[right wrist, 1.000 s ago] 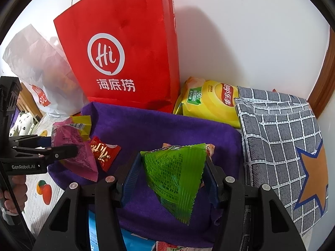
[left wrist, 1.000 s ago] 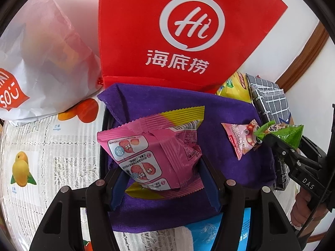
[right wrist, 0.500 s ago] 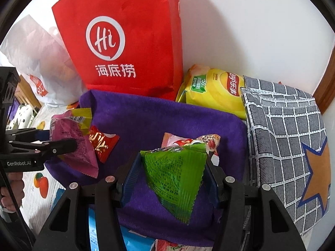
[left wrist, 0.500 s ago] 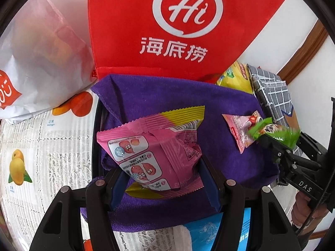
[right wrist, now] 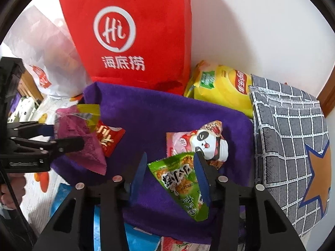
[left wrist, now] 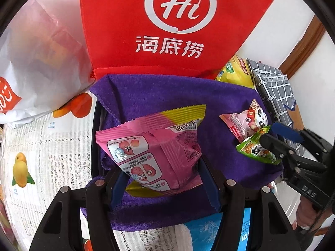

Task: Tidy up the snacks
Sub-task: 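Open both tools to drop the pink bag and green packet onto the purple towel, then move both open tools back toward the snacks beside the blue tissue box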

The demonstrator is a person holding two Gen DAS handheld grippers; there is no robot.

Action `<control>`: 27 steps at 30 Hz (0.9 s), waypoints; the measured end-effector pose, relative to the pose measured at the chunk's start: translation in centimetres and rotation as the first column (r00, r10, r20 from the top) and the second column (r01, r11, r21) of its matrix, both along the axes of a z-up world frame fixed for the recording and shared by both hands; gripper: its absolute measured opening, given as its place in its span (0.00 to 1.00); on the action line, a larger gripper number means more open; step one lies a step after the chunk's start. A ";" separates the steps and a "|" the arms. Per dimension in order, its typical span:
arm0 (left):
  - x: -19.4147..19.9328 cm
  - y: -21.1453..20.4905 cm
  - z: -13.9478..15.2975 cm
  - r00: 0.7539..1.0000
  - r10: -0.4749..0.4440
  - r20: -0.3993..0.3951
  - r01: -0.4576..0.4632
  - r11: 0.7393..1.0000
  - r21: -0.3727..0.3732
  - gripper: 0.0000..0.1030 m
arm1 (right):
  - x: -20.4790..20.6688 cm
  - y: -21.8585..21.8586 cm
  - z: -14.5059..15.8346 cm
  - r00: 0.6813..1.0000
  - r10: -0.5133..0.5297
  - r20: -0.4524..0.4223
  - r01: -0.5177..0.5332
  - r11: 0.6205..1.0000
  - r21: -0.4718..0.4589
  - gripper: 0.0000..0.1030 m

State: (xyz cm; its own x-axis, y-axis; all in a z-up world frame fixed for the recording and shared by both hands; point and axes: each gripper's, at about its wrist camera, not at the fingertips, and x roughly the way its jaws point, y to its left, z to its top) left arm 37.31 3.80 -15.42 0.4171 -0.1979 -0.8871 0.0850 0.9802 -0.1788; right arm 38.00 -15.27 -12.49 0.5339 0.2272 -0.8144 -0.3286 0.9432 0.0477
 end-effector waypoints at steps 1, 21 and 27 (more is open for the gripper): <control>0.0 0.0 0.1 1.000 -0.002 -0.002 0.002 1.000 -0.004 0.66 | -0.1 0.1 0.3 1.000 0.000 0.010 0.000 1.000 -0.002 0.54; -3.1 -0.2 6.4 0.983 -0.020 0.180 0.017 1.000 0.015 0.76 | -4.4 -1.2 6.4 0.981 -0.111 0.158 0.102 0.993 0.062 0.75; -4.9 -0.7 8.6 0.977 -0.031 0.213 0.042 0.998 -0.049 0.76 | -8.0 -1.7 6.7 0.981 -0.102 0.165 0.093 0.994 0.066 0.75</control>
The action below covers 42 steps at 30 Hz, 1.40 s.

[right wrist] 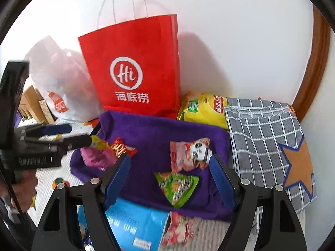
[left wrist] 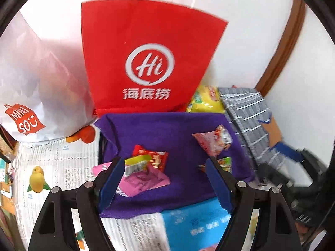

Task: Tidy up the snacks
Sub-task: 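Move both open tools back toward the snacks beside the blue tissue box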

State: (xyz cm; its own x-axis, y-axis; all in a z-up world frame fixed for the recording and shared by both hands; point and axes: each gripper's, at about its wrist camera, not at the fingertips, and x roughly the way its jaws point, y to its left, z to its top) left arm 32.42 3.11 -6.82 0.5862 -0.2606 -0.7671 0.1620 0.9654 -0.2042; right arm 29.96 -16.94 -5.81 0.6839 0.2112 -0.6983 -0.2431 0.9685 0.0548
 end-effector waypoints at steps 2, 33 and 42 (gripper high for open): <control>-1.0 -0.2 0.6 1.000 -0.016 0.002 0.016 0.999 -0.028 0.76 | -1.3 0.0 0.1 1.000 0.002 0.009 -0.002 1.000 -0.014 0.75; -16.3 3.0 -0.4 0.996 0.089 0.011 -0.089 0.995 0.049 0.75 | -16.2 -2.2 -4.5 1.000 -0.015 -0.024 0.016 0.998 0.055 0.75; -16.9 3.0 -3.1 0.996 0.082 -0.026 -0.081 0.995 0.053 0.75 | -15.5 -3.4 -7.5 0.996 -0.060 -0.065 0.062 0.998 0.030 0.62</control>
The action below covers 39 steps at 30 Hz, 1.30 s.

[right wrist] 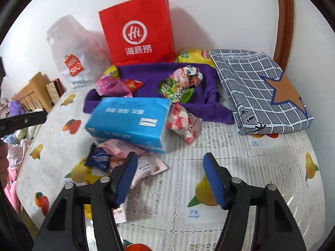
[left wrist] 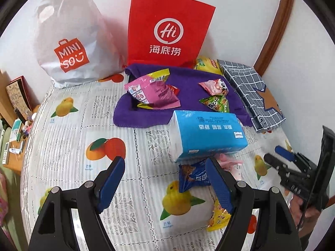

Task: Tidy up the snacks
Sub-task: 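Move both open tools back toward the snacks beside the blue tissue box, then grasp the white-red lychee packet with the right tool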

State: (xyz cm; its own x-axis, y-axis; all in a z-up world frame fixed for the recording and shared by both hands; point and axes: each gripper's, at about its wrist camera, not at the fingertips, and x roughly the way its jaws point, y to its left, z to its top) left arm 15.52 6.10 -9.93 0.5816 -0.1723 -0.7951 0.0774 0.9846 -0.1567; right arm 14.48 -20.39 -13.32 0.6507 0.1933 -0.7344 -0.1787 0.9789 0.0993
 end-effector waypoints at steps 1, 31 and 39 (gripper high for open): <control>0.1 0.1 -0.2 1.000 0.002 -0.002 -0.002 1.000 0.005 0.75 | 0.2 -0.1 -0.1 1.000 -0.003 0.009 0.003 1.000 -0.003 0.61; 5.2 4.6 -3.5 0.990 0.115 -0.087 -0.116 0.993 -0.009 0.75 | 9.7 0.6 -6.9 0.987 0.127 -0.093 -0.137 0.984 -0.110 0.36; 3.8 4.6 -2.6 0.991 0.115 -0.065 -0.116 0.993 -0.019 0.75 | 7.5 -0.5 -5.7 0.985 0.139 -0.105 -0.144 0.989 -0.034 0.22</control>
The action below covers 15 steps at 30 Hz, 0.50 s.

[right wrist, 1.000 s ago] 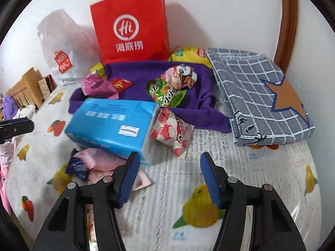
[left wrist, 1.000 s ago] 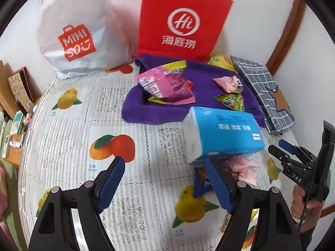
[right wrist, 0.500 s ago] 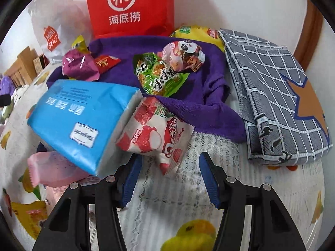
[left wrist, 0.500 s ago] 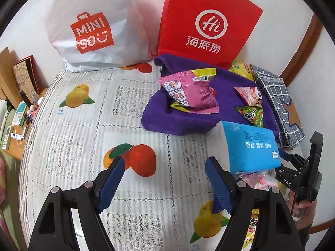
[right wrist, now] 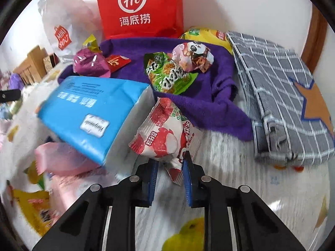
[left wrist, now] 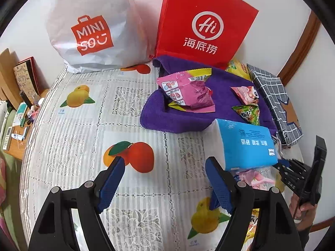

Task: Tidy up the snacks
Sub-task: 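Grasp the white-red lychee packet with the right tool, then lift the lychee packet with the right tool while the left grasps the dark blue biscuit packet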

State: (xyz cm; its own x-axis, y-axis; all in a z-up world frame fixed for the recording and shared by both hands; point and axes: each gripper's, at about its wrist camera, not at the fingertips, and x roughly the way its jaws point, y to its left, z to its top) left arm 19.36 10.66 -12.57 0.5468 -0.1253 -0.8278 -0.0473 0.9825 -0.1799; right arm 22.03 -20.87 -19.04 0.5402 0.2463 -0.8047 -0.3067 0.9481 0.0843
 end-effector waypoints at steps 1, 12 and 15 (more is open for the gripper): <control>-0.2 0.0 0.1 1.000 0.000 0.003 0.000 1.000 -0.001 0.75 | -0.7 -0.4 0.3 1.000 -0.004 -0.006 0.004 1.000 0.018 0.22; -3.1 -1.4 0.7 0.999 -0.032 0.030 0.033 0.998 -0.044 0.75 | -8.1 -2.7 1.2 0.985 -0.136 -0.105 0.132 0.990 -0.039 0.26; -4.1 -2.0 0.9 0.998 -0.047 0.041 0.049 0.998 -0.043 0.75 | -9.7 -2.4 1.8 0.991 -0.122 -0.063 0.120 0.992 -0.040 0.56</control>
State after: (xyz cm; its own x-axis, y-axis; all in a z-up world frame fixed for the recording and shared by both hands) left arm 15.25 8.67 -11.64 0.5716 -0.1882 -0.7987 0.0077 0.9745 -0.2241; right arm 12.36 -23.26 -17.26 0.5106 0.1522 -0.8462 -0.1846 0.9807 0.0650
